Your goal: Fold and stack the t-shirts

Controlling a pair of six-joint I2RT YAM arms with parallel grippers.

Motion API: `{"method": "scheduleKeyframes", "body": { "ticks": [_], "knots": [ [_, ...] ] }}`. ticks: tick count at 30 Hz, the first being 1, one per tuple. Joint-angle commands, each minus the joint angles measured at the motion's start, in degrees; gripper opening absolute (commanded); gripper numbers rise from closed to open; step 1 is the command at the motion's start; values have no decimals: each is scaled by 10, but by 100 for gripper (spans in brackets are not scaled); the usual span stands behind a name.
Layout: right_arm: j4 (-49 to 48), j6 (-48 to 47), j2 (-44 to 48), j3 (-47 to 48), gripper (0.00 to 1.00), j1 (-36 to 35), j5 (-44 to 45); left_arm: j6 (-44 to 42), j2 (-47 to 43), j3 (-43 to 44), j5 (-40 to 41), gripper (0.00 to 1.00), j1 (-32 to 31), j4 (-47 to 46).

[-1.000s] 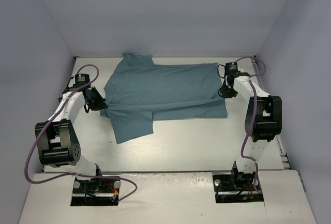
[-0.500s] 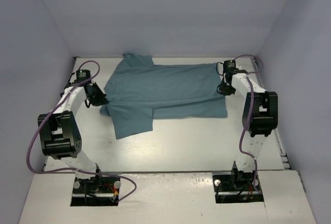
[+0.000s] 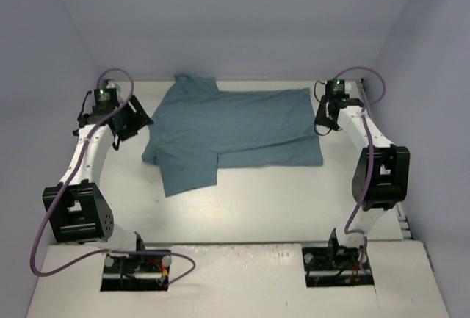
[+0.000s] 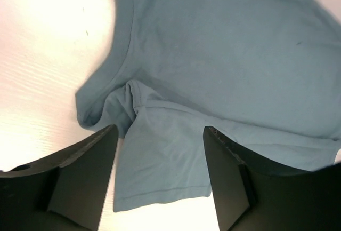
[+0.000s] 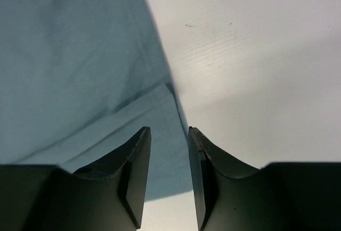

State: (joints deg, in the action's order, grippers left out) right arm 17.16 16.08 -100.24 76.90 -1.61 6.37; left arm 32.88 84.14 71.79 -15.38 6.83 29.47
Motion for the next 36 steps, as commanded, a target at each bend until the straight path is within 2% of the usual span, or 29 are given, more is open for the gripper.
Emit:
{"method": "scheduleKeyframes", "body": {
  "ticks": [1, 7, 14, 21, 30, 36],
  "knots": [
    [-24, 13, 91, -78, 30, -5, -47, -26, -28, -52, 20, 58, 4, -7],
    [-75, 21, 104, -176, 19, -5, -91, -32, 12, -83, 28, 44, 2, -27],
    [-125, 23, 91, -238, 14, -4, -102, -37, 75, -82, 42, 44, 2, -56],
    [-133, 34, 65, -272, 14, 23, -100, -20, 125, -93, 56, 43, 1, -64],
    [-119, 63, 62, -301, 14, 73, -81, -19, 132, -104, 98, 35, 3, -21],
    [-86, 80, 109, -309, 14, 74, -43, -14, 66, -138, 122, 35, 11, 11]
  ]
}}
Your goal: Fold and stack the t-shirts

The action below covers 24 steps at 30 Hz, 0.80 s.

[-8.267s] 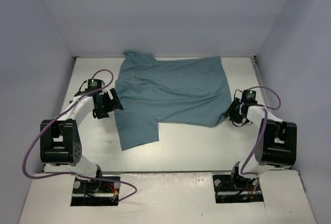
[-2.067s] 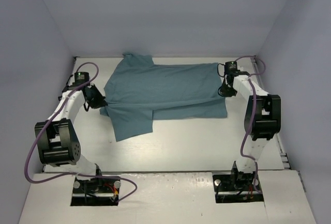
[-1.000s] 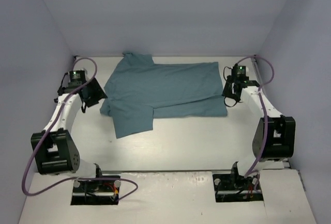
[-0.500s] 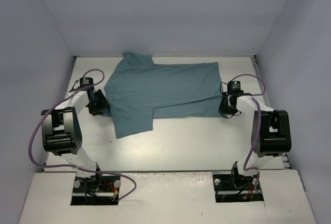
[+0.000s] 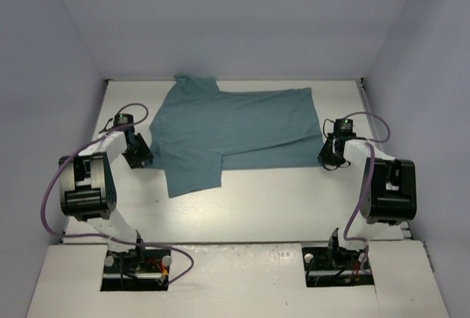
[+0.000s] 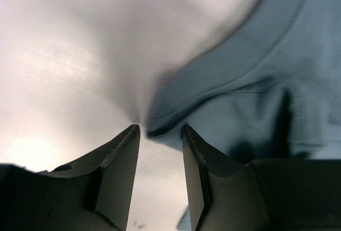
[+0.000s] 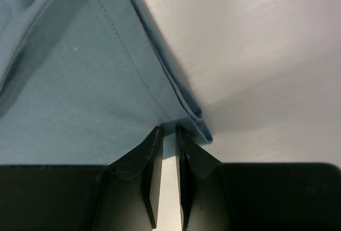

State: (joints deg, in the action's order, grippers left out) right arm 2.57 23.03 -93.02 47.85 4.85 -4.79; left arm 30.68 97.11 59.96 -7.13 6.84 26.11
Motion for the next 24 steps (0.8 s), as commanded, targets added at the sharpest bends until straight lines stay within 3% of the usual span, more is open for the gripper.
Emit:
{"method": "scheduleKeyframes", "body": {
  "ticks": [1, 4, 8, 12, 17, 24],
  "knots": [
    [68, 12, 48, -21, 14, 10, 74, 10, -84, -23, 39, 35, 12, 47],
    [82, 6, 113, -15, 15, -4, 75, 11, -136, -26, 19, 37, 12, 61],
    [93, -5, 202, 12, 17, -81, 81, 14, -210, -18, -50, 54, 3, 68],
    [92, 12, 239, 28, 19, -174, 68, 26, -283, -35, -66, 57, -86, 101],
    [75, 35, 233, 28, 20, -266, 75, 109, -329, -122, -38, 57, -175, 102],
    [20, 65, 163, 45, 19, -406, 77, 162, -329, -203, -10, 56, -212, 59]
  ]
}}
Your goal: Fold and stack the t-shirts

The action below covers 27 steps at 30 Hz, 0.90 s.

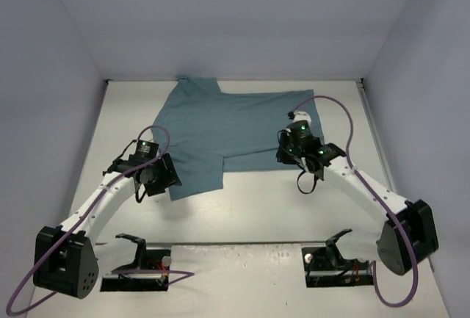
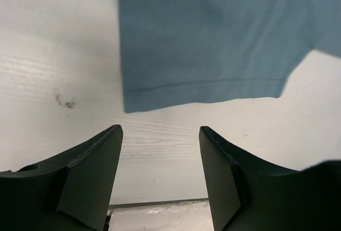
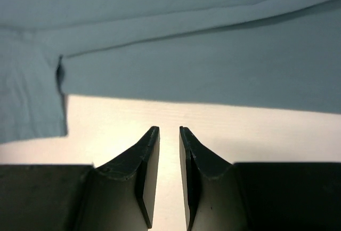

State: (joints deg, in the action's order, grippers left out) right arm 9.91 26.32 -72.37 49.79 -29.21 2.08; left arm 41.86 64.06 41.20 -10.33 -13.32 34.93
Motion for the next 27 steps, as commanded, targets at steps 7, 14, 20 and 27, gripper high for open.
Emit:
{"method": "scheduleKeyframes", "body": {
  "ticks": [7, 14, 20, 27],
  "knots": [
    [-122, 66, -185, 78, 22, -183, 28, 56, 45, -43, 25, 56, -14, -67],
    [-144, 80, -312, 162, 25, -246, 52, 60, 42, -71, 57, 52, -12, -74],
    [-143, 105, -358, 188, 28, -259, 75, 53, 79, -69, 58, 47, -11, -87],
    [-123, 138, -366, 172, 30, -272, 101, 52, 103, -63, 51, 47, -11, -111]
  ]
}}
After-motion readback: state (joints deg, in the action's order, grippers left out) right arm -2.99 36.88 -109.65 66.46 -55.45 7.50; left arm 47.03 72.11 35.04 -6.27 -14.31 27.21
